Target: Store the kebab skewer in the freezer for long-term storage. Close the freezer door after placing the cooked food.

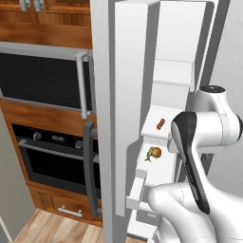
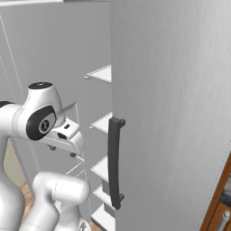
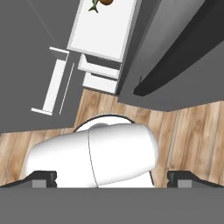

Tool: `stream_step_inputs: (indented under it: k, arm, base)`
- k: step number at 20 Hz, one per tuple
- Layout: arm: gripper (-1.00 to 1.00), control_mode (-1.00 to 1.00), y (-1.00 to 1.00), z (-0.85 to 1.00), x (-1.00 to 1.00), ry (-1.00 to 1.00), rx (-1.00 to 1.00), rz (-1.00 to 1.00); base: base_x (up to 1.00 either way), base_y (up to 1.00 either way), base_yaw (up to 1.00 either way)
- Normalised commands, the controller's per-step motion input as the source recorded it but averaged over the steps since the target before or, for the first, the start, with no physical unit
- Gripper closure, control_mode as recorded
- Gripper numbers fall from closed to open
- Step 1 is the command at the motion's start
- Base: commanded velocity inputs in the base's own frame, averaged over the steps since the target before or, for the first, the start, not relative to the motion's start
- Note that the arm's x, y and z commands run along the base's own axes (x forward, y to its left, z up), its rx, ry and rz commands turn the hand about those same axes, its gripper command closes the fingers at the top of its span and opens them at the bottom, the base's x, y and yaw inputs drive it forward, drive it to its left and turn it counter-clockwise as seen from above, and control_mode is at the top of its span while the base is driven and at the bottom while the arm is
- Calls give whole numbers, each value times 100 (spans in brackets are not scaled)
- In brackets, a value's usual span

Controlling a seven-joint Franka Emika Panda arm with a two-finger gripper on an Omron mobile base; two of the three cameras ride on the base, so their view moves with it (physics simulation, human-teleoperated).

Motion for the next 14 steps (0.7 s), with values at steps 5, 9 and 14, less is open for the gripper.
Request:
stream_step_inputs:
  k: [5, 9, 14]
  arm:
    - [-100, 100, 0, 0, 0, 0, 0, 0]
    - [-100, 100, 0, 0, 0, 0, 0, 0]
    - [-100, 100, 0, 0, 0, 0, 0, 0]
  base:
    - [-19, 5, -7]
    - [-52, 25, -17]
    - [-57, 25, -16]
